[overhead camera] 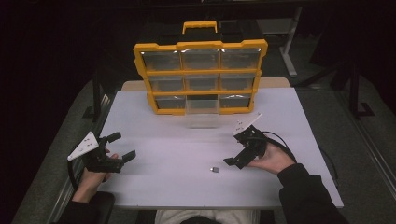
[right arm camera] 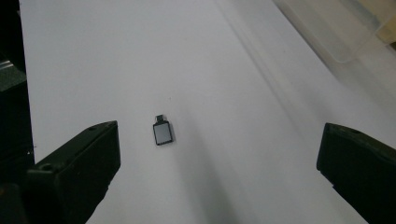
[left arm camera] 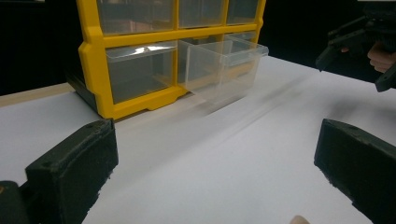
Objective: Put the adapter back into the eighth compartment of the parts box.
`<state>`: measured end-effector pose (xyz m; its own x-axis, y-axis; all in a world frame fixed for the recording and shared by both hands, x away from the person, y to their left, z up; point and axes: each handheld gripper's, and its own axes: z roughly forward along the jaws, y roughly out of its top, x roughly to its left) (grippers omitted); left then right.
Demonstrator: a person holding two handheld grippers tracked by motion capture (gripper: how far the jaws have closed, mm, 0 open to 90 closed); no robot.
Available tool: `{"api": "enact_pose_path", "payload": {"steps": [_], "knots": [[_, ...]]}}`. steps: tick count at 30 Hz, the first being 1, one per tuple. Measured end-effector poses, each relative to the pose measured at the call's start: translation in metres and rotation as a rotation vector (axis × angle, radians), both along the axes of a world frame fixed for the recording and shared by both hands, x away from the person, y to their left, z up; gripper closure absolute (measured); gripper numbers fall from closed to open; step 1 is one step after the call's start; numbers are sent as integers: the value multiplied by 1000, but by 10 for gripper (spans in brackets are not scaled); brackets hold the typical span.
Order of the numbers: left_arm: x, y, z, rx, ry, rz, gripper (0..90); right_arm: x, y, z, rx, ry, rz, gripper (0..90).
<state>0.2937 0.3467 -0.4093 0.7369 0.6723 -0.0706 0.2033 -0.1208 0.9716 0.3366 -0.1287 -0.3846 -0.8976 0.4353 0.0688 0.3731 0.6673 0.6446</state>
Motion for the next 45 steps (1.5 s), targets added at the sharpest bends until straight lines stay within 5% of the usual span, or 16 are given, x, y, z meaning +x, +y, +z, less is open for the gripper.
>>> {"api": "enact_pose_path", "payload": {"steps": [45], "knots": [[-1,-1,0,-20,4,-22,0,-1,58,-36,-196,66,172,18]]}}
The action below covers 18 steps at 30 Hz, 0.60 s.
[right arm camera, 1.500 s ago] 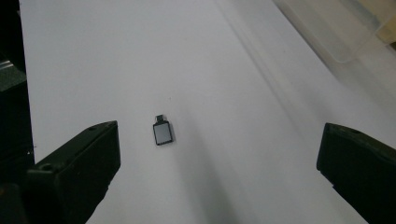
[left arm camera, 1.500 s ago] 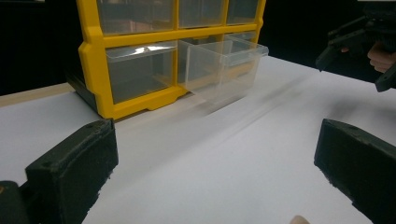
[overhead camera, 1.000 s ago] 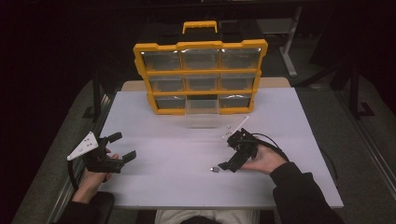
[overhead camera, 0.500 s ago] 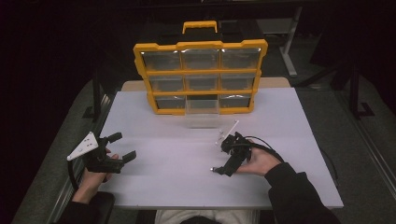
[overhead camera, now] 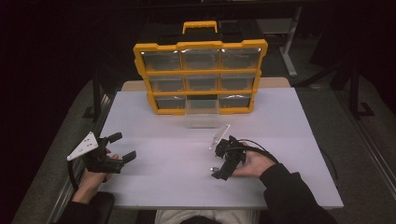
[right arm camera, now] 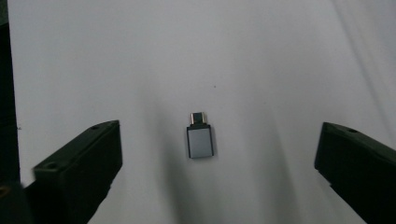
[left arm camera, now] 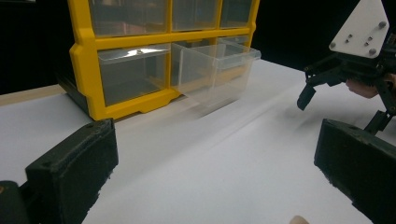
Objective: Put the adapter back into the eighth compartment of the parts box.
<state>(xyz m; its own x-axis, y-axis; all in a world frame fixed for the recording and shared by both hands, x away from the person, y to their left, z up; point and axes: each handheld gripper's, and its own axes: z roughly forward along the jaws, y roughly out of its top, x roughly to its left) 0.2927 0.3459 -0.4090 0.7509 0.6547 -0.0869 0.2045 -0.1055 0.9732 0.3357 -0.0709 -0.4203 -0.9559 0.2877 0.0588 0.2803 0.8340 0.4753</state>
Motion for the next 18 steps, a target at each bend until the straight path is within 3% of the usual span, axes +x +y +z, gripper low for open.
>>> {"api": "enact_pose_path", "payload": {"steps": [5,9,13,16,18], "knots": [[0,0,0,1,0,-1,0,0,4,-3,-13,14,29,123],[0,0,0,3,-1,-2,0,0,5,-3,-18,20,34,146],[0,0,0,3,-1,-2,0,-2,7,-5,-38,36,67,282],[0,0,0,3,-1,-3,0,-2,7,-6,-40,35,72,303],[0,0,0,4,-1,-3,0,-3,8,-6,-42,21,81,402]]}}
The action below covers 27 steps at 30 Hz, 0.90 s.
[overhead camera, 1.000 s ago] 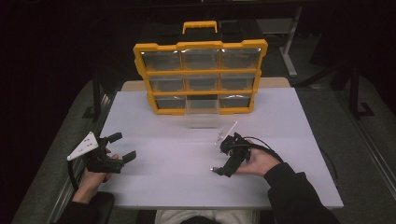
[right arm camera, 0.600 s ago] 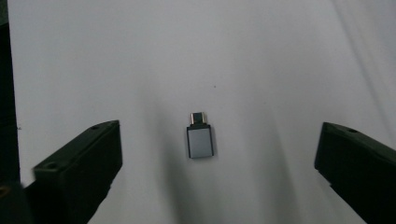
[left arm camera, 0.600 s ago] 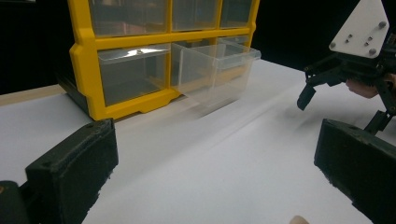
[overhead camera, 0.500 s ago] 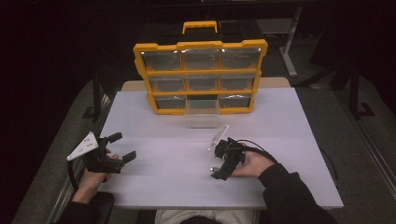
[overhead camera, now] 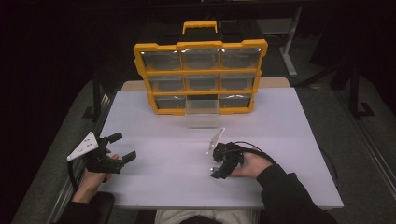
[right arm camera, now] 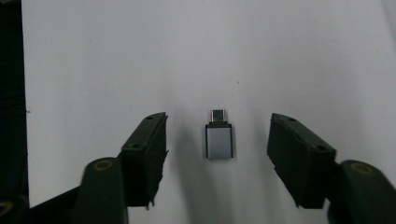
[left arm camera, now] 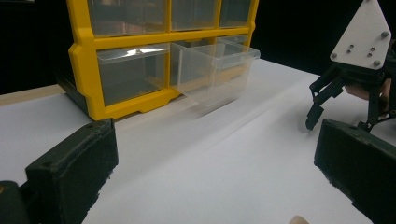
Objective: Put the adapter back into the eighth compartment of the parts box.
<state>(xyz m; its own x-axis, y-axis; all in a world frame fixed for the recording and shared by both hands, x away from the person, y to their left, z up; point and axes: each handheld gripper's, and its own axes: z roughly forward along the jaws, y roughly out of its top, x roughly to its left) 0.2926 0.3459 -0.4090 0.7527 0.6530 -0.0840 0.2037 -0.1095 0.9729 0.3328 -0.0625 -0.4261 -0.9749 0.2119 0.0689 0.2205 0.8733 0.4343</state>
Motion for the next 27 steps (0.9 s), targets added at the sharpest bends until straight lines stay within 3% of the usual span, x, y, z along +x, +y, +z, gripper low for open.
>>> {"api": "enact_pose_path", "payload": {"steps": [20,27], "knots": [[-1,1,0,-8,-4,4,0,0,5,-1,-41,-19,22,746],[-1,1,0,-8,-4,4,0,1,5,0,-44,-13,30,753]]}}
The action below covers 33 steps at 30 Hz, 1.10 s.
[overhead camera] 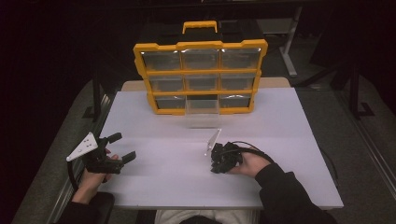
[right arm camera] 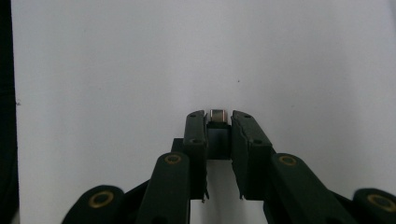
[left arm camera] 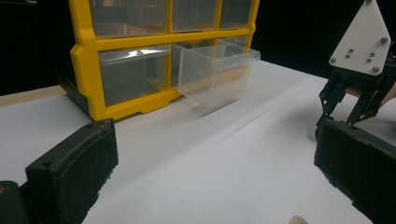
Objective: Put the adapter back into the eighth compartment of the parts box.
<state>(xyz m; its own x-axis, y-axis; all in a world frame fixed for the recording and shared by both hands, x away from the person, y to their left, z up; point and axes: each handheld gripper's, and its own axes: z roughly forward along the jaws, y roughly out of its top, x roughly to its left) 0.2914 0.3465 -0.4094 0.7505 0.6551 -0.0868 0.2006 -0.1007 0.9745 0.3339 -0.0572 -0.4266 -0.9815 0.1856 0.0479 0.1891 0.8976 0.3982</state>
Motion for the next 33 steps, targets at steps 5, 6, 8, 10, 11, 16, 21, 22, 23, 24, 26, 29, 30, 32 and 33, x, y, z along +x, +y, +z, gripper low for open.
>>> {"api": "enact_pose_path", "payload": {"steps": [5,6,8,10,11,16,21,22,23,24,26,29,30,32,33], "knots": [[0,0,0,0,1,0,0,1,0,2,-5,6,2,753],[0,0,0,1,0,0,0,1,0,2,-5,7,3,753],[0,0,0,0,0,0,0,1,-1,4,-4,8,3,753],[0,0,0,0,0,0,0,1,-1,6,-6,6,4,752],[0,0,0,0,0,0,0,1,-1,6,-6,6,4,752],[0,-1,-1,5,4,-6,0,4,-3,13,2,7,-5,753],[0,-1,-1,5,5,-7,0,6,-7,20,15,3,-13,753],[0,-1,-1,4,5,-6,0,7,-7,22,20,1,-17,753],[0,-1,-1,4,5,-6,0,8,-8,24,24,0,-17,752],[0,-1,-1,4,5,-6,0,8,-9,26,28,-1,-16,753],[0,-1,-1,5,5,-7,0,9,-10,30,35,-6,-14,753],[0,-1,-1,4,5,-6,0,10,-12,34,44,-8,-16,753],[0,-1,-1,4,5,-7,0,10,-13,36,46,-7,-19,753],[0,-1,-1,5,4,-7,0,11,-14,38,48,-8,-21,752],[0,-1,-1,5,4,-7,0,12,-15,40,49,-10,-19,753]]}}
